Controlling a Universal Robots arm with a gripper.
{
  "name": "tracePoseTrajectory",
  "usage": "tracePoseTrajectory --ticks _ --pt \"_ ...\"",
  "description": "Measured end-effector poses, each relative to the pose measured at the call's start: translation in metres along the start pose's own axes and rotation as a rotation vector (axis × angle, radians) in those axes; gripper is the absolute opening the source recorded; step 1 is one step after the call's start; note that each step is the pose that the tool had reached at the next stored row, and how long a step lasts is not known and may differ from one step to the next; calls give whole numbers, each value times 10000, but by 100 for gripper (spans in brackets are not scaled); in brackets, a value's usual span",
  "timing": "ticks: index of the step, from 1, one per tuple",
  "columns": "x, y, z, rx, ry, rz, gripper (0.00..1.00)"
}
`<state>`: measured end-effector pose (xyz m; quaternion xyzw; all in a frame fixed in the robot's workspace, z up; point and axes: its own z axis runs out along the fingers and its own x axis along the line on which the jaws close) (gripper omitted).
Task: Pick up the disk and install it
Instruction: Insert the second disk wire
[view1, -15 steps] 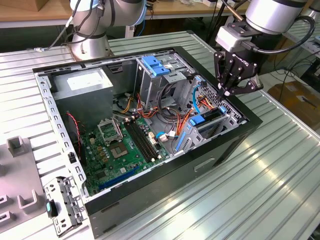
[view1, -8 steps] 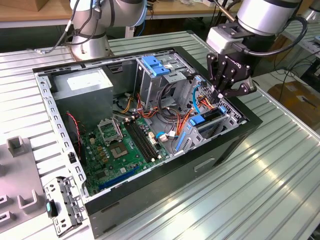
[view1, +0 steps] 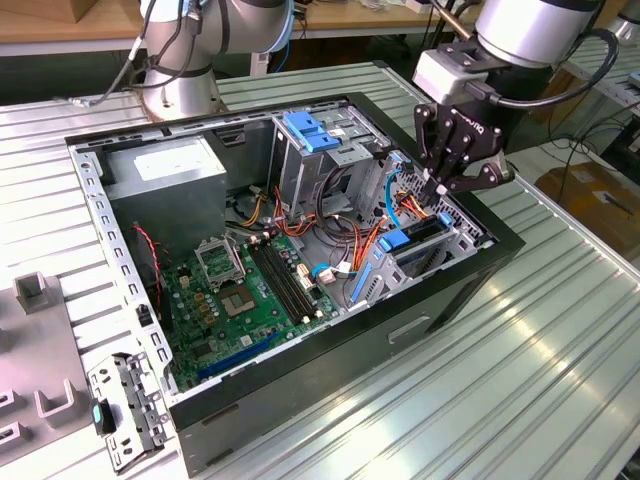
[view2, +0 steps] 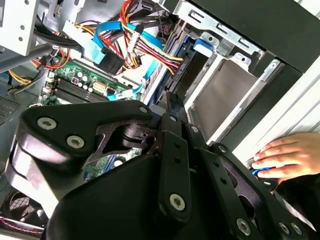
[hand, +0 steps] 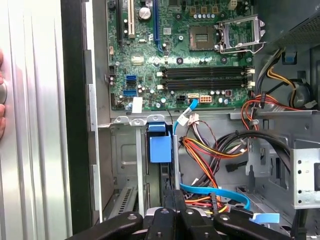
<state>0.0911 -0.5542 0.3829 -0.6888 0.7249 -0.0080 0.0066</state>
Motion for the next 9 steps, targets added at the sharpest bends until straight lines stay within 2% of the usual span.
tracePoseTrajectory --ticks 2,5,8,9 --pt "0 -1 -47 0 0 1 11" --pt "0 -4 -186 0 -1 1 11" --pt "1 -10 -471 0 -1 0 11" --pt "1 -11 -531 0 1 0 11"
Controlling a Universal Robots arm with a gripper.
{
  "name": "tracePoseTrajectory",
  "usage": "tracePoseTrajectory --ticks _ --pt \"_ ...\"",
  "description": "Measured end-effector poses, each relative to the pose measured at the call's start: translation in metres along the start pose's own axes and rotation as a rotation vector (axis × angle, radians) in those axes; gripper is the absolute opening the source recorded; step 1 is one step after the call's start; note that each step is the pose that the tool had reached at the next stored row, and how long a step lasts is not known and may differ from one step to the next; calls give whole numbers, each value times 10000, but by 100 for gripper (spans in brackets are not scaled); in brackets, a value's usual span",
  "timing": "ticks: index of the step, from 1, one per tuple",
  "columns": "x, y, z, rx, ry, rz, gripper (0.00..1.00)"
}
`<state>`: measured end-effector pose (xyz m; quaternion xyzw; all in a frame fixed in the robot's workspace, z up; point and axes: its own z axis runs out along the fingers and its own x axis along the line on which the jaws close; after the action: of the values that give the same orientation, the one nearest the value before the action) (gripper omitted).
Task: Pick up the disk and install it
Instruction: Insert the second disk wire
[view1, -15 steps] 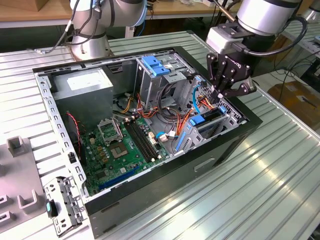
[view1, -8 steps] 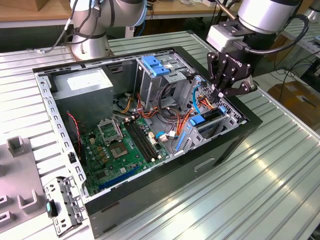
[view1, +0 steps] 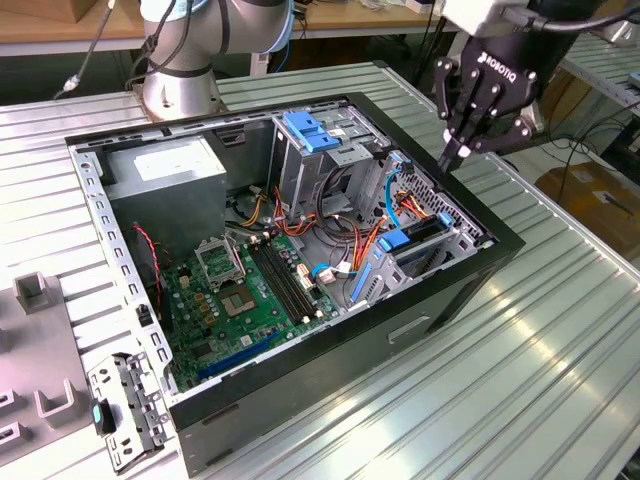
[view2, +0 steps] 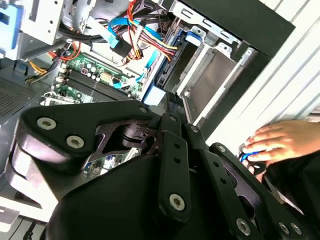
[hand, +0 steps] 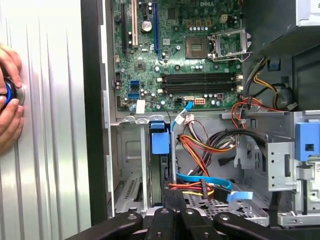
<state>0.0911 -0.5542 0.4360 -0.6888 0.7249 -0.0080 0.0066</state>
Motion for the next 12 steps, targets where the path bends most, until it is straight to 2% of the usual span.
tracePoseTrajectory --ticks 3,5,9,12 --pt "-10 -1 -59 0 6 0 11" --pt "-30 0 -70 1 23 0 11" --pt "-145 6 -77 -5 74 -1 11" --pt "-208 9 -77 -50 167 -4 11"
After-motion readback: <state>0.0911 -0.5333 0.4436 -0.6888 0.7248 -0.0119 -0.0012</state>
